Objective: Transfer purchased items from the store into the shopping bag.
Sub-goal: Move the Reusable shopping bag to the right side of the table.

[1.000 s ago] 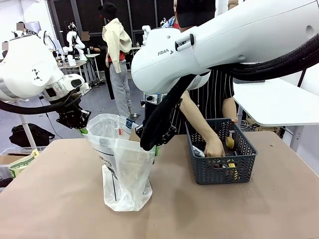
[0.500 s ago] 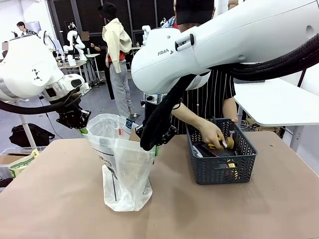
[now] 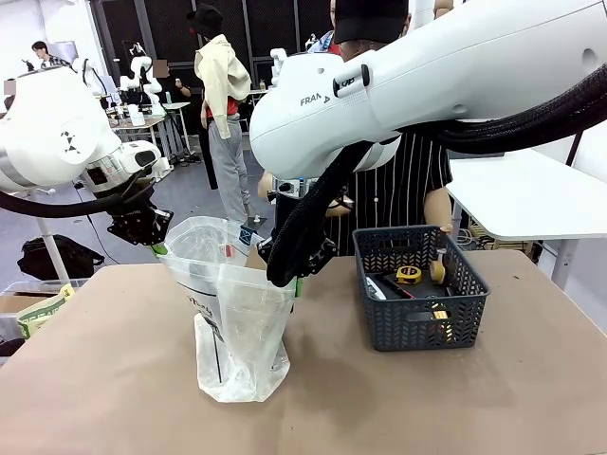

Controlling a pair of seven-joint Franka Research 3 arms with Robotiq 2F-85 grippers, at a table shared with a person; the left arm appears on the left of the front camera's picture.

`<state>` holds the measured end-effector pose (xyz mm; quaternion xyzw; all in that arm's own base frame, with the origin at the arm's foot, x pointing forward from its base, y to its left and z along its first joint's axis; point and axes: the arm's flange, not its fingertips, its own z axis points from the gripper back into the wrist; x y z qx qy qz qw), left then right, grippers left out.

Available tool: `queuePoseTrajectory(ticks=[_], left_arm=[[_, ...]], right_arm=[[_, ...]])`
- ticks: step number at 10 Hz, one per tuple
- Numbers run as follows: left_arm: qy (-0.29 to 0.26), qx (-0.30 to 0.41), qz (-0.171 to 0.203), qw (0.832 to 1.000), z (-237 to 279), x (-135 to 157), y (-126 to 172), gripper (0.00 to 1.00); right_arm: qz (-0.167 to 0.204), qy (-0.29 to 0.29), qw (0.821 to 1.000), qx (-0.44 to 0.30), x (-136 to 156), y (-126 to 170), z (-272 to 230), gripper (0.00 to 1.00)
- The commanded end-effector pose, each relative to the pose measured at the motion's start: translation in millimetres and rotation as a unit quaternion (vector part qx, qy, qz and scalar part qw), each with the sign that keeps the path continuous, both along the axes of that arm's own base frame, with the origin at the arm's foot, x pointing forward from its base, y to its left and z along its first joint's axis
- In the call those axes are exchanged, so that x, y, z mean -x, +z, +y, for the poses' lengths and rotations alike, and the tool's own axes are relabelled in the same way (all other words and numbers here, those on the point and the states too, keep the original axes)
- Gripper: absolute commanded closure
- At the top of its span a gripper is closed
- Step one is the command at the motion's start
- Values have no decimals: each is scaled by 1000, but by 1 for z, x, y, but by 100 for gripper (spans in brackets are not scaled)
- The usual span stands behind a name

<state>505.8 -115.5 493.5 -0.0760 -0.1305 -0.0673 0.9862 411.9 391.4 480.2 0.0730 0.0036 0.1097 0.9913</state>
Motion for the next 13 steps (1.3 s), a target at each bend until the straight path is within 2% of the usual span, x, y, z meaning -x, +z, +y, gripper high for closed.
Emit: queuePoseTrajectory(ticks=[1, 13], left_arm=[[4, 3, -7, 1000, 3, 4, 0, 100], [4, 3, -7, 1000, 3, 4, 0, 100]], right_arm=[[2, 3, 1000, -7, 3, -1, -5, 100], [2, 3, 1000, -7, 3, -1, -5, 100]])
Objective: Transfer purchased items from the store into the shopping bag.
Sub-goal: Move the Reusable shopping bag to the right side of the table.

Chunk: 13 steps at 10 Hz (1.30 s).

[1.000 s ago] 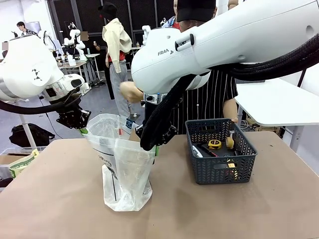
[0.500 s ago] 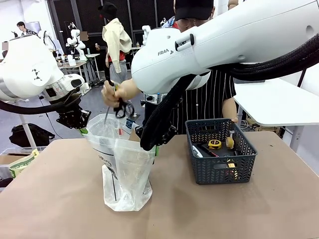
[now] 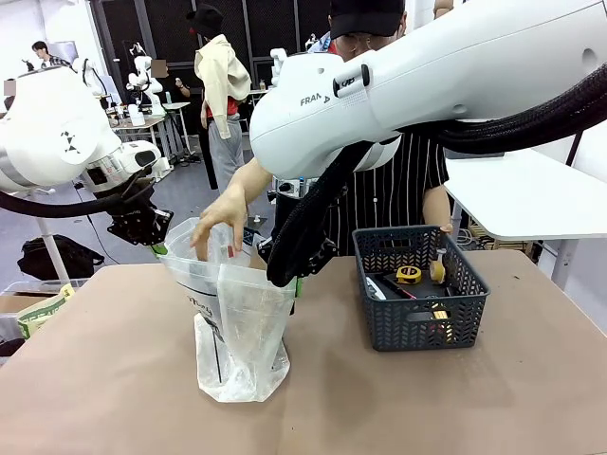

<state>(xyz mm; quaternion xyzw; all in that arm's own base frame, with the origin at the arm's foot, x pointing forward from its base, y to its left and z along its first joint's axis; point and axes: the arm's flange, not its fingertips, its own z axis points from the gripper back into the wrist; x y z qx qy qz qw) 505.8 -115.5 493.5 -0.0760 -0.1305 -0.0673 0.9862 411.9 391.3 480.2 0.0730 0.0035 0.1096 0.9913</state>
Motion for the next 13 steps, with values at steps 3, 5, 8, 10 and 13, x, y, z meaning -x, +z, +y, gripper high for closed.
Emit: queuePoseTrajectory(ticks=[3, 5, 8, 10, 13], left_arm=[[4, 3, -7, 1000, 3, 4, 0, 100], [4, 3, -7, 1000, 3, 4, 0, 100], [4, 3, -7, 1000, 3, 4, 0, 100], [4, 3, -7, 1000, 3, 4, 0, 100], [4, 3, -7, 1000, 3, 4, 0, 100]], right_arm=[[2, 3, 1000, -7, 3, -1, -5, 100], [2, 3, 1000, -7, 3, -1, -5, 100], [2, 3, 1000, -7, 3, -1, -5, 100], [2, 3, 1000, -7, 3, -1, -5, 100], [2, 3, 1000, -7, 3, -1, -5, 100]])
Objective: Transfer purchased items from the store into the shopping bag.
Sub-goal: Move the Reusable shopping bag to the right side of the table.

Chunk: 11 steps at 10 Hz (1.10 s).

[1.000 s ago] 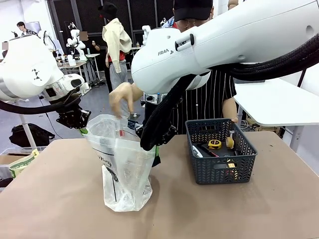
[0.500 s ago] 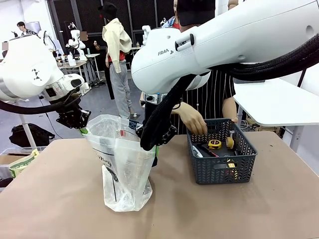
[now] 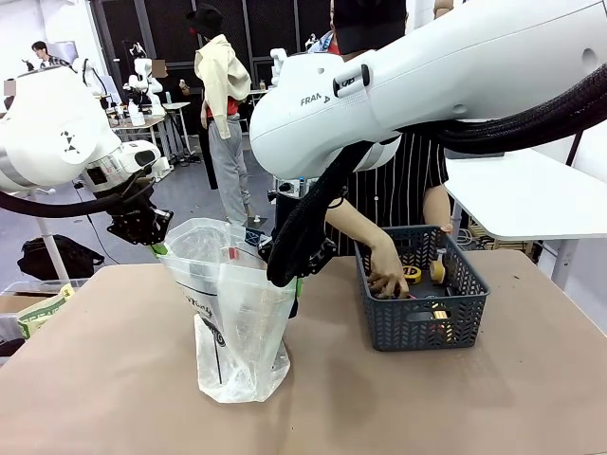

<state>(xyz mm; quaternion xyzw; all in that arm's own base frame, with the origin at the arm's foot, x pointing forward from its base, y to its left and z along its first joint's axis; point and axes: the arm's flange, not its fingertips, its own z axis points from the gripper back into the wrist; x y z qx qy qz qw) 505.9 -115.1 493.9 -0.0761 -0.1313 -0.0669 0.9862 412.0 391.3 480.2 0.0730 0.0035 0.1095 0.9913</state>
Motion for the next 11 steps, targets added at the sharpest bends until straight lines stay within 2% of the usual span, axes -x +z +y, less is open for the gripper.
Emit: queuePoseTrajectory(ticks=[1, 11], left_arm=[[4, 3, -6, 1000, 3, 4, -1, 100], [4, 3, -6, 1000, 3, 4, -1, 100]], right_arm=[[2, 4, 1000, -7, 3, -1, -5, 100], [2, 4, 1000, -7, 3, -1, -5, 100]])
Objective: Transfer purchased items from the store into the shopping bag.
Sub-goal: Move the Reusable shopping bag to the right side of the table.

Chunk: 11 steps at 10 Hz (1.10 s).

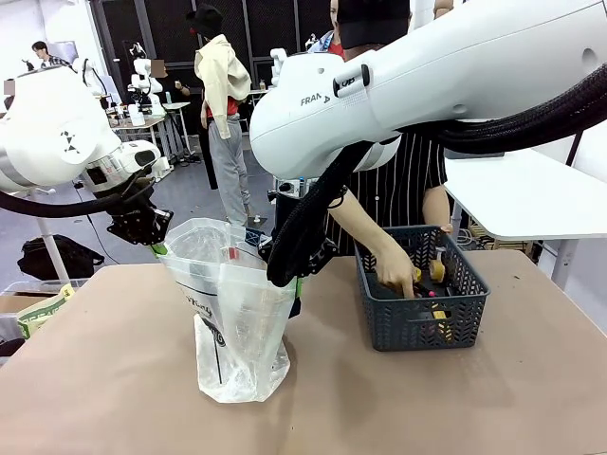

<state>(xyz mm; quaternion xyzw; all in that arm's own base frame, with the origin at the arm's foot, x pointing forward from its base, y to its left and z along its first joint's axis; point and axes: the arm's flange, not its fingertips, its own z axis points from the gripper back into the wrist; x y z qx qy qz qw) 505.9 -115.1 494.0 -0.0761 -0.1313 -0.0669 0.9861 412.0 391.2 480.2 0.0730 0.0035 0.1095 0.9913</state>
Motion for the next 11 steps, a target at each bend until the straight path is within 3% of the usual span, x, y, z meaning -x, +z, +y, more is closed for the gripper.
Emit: queuePoseTrajectory(ticks=[1, 11], left_arm=[[4, 3, -6, 1000, 3, 4, -1, 100], [4, 3, -6, 1000, 3, 4, -1, 100]], right_arm=[[2, 4, 1000, -7, 3, -1, -5, 100], [2, 4, 1000, -7, 3, -1, -5, 100]])
